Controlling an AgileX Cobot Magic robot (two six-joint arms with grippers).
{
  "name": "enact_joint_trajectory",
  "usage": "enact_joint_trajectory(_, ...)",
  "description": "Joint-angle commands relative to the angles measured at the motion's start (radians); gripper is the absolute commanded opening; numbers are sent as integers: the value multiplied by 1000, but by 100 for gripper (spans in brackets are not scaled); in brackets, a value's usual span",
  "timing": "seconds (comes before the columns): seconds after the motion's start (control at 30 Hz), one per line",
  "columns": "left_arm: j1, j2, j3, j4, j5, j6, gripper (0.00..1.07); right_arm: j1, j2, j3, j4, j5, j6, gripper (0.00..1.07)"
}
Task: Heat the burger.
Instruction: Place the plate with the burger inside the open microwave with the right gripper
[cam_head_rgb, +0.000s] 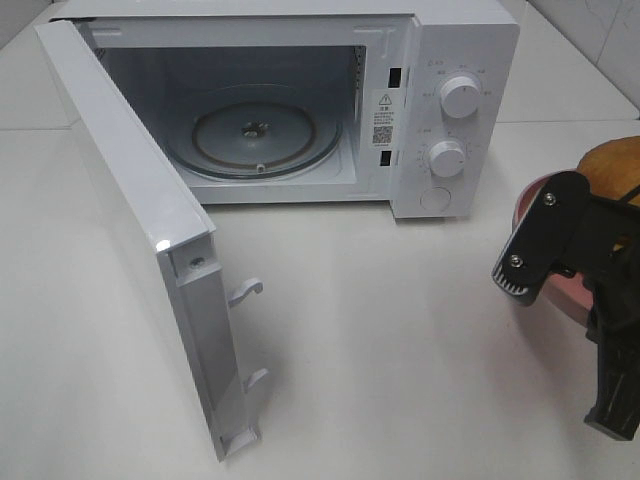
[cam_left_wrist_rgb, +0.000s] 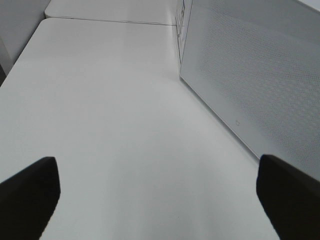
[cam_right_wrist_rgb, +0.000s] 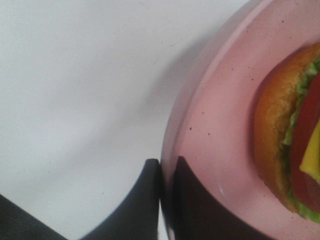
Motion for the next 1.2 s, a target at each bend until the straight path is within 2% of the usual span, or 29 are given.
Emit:
enact_joint_trajectory(0.03, 3, -12, 2, -10, 4, 0, 100, 17, -12, -2, -50, -6, -11, 1)
enact_joint_trajectory(0.57, 3, -12, 2, -10, 4, 0, 100, 38, -12, -2, -50, -6, -57, 3)
enact_joint_trajectory(1.2, 3, -12, 2, -10, 4, 0, 100, 38, -12, -2, -50, -146, -367, 3)
